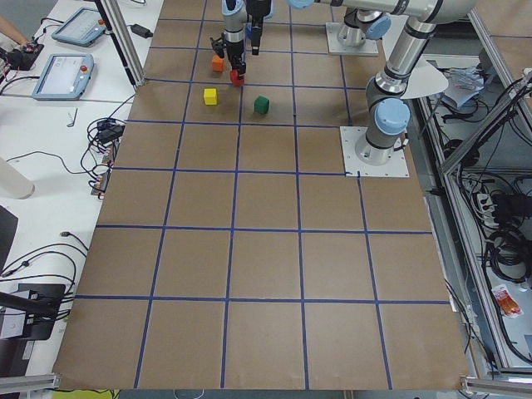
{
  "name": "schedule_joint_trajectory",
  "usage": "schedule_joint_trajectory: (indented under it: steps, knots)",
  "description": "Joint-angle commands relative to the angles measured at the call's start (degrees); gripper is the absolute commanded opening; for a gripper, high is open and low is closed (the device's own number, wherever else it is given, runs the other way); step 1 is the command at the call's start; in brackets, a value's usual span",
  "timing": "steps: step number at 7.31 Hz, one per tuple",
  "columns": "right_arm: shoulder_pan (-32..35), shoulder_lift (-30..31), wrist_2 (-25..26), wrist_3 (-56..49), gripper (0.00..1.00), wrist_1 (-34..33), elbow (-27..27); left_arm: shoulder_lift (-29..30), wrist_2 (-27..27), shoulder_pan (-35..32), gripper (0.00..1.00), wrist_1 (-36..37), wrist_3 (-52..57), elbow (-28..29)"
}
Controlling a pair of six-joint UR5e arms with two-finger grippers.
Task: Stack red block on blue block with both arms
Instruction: 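Lower the right gripper and close it on the red cube, then carry the red cube with the right gripper above the blue cube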
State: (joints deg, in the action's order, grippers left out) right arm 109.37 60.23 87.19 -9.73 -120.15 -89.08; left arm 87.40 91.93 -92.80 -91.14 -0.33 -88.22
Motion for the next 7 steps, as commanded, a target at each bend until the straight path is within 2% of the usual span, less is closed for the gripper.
schedule_joint_trajectory:
  steps: [1,2,4,5,7]
  knots:
    - [-5.27,8.02,0.09,0.23,0.0,12.5,1.97,-0.03,0.01,-0.01,1.0,0.0,-0.11,-0.11]
    - [-10.61,11.71,0.17,0.23,0.0,18.75,1.81,-0.03,0.01,-0.01,1.0,0.0,-0.28,-0.11]
    - [-19.59,15.78,0.7,-1.86,0.0,24.5,0.67,0.05,0.18,-0.1,1.0,-0.52,-0.55,-0.11]
    - [-21.72,17.53,1.92,-7.18,0.0,26.09,-0.55,-0.03,0.27,0.25,1.0,-0.7,-0.29,-0.11]
    - [-26.81,18.69,2.46,-15.98,0.0,24.88,-5.03,0.23,-0.08,0.17,1.0,-0.09,-0.55,-0.11]
